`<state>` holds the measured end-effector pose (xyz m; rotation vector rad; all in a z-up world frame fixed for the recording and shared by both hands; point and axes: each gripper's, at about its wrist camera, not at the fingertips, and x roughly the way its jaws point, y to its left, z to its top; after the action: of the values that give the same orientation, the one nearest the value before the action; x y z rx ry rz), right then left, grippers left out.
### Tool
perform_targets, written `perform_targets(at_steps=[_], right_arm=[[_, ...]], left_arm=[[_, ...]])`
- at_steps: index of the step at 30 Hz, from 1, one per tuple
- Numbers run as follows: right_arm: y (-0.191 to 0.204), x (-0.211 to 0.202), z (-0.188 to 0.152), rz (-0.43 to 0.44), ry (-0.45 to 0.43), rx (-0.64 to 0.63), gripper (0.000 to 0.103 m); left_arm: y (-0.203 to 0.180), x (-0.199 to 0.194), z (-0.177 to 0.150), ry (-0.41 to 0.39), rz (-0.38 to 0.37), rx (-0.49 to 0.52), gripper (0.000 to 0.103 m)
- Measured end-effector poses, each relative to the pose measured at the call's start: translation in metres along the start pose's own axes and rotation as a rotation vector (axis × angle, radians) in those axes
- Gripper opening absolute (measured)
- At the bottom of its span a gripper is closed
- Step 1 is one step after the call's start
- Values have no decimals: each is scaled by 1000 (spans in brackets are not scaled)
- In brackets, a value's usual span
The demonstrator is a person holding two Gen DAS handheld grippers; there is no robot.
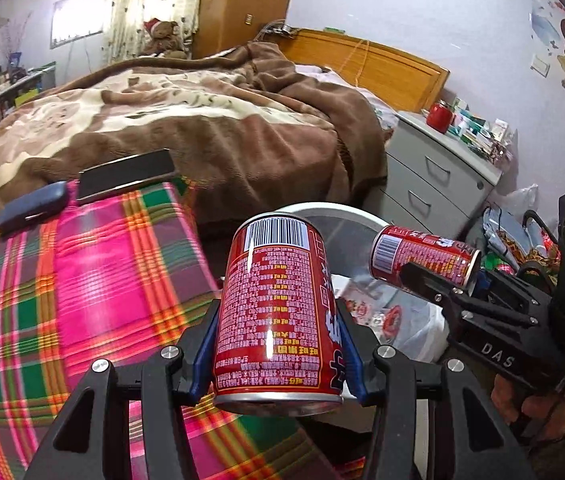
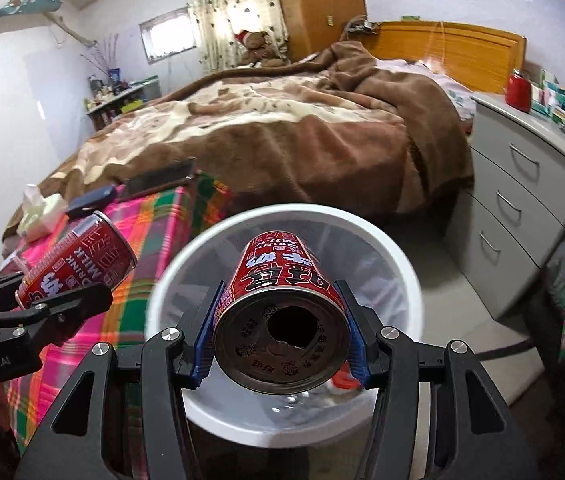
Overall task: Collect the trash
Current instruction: 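Carry both red cans over the white bin and open both tools, then withdraw both tools from the bin back toward the bed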
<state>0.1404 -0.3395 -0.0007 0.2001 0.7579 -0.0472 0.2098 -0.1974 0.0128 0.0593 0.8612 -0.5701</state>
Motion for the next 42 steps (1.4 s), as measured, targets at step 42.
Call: perform_targets(at_steps=[42], right_arm=[[0,-10,-8,-11,-1,28,65]], left_arm=[[8,-13,-12,-44,41,-28,66]])
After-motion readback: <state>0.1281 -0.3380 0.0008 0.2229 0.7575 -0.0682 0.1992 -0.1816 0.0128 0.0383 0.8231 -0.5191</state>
